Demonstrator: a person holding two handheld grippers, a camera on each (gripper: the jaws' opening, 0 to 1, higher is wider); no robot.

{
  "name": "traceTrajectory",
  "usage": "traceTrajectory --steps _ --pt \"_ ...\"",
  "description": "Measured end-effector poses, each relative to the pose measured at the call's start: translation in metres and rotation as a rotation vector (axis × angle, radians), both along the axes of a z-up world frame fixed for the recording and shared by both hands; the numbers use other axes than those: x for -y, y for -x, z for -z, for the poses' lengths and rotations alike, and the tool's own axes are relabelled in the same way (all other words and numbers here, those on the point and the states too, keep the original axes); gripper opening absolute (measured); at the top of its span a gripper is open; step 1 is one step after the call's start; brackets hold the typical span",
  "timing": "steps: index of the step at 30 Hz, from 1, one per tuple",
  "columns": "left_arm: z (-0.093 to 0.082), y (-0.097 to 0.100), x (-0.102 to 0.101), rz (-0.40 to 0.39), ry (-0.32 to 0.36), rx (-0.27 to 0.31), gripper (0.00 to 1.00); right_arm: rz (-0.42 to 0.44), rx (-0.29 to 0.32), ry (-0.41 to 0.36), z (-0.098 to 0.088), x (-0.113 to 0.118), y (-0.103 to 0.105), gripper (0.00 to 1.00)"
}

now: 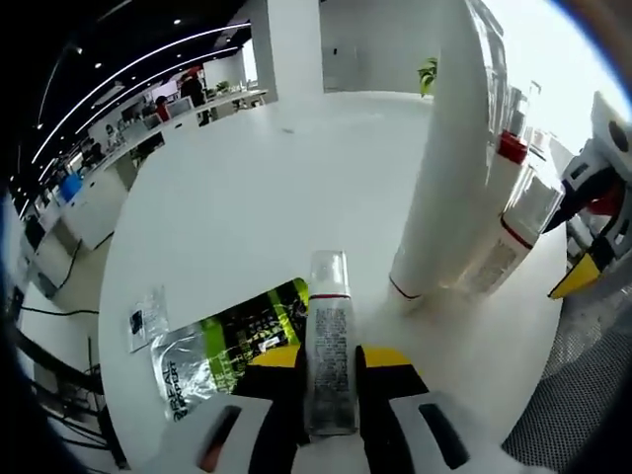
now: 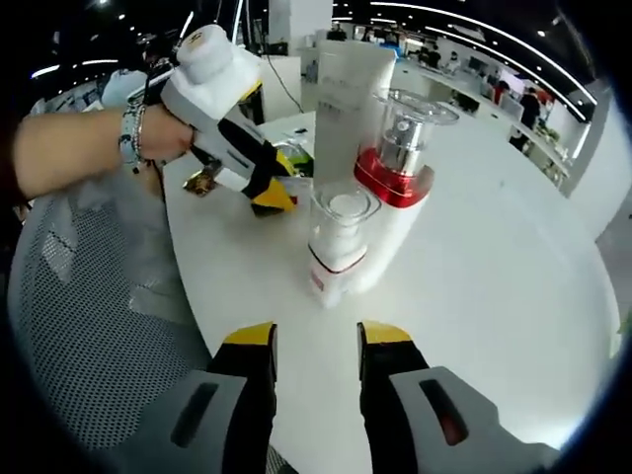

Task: Arrange the skincare products in the storage area until every visible bottle or jar stands upright without overlapping.

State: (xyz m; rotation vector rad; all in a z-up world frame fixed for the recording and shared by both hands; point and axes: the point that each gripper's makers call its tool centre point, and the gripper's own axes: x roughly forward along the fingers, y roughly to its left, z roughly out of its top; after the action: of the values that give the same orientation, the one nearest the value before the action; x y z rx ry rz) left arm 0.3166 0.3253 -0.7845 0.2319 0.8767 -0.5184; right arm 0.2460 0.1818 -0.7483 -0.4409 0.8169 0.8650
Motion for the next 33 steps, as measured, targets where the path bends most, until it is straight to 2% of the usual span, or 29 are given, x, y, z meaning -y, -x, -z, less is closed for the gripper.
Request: traceTrajectory --steps 4,10,12,13,18,24,27,30,31,33 --pt "-0.02 -0.002 -0.002 -0.092 0.135 -0.014 0.2 -0.02 0.004 0.009 0.001 -0.001 0.003 0.29" --pt "-0.031 -0.004 -0.02 -0.18 0.168 -0.018 0.2 -0.027 0.005 -0.002 0.0 -0.002 0.003 0.29" --pt "-0.036 -0.002 -0.022 -0.202 0.187 -0.038 0.2 -0.048 0.001 -0.009 0.0 -0.005 0.006 0.29" --pt "-0.039 0.0 -0.024 -0.203 0.193 -0.06 0.2 -0.055 -0.015 -0.02 0.0 -0.007 0.009 0.29" --pt "-0.055 0.015 -0.027 -0.166 0.163 -0.065 0.2 -0.099 -0.061 -0.043 0.002 -0.013 0.021 0.27" --pt "-0.05 0.052 -0.035 -0.124 0.083 -0.138 0.2 -0.121 -0.089 -0.06 0.002 -0.019 0.027 0.24" --pt "-0.051 0.066 -0.038 -0.097 0.06 -0.149 0.2 -0.151 -0.116 -0.089 0.0 -0.027 0.035 0.22" --pt "-0.06 0.079 -0.033 -0.083 0.096 -0.16 0.2 -0.167 -0.139 -0.136 -0.009 -0.034 0.042 0.22" --pt "-0.065 0.083 -0.026 -0.081 0.139 -0.156 0.2 -0.171 -0.151 -0.185 -0.016 -0.041 0.045 0.22" --pt "-0.073 0.09 -0.017 -0.063 0.174 -0.143 0.2 -0.161 -0.166 -0.254 -0.029 -0.049 0.046 0.22"
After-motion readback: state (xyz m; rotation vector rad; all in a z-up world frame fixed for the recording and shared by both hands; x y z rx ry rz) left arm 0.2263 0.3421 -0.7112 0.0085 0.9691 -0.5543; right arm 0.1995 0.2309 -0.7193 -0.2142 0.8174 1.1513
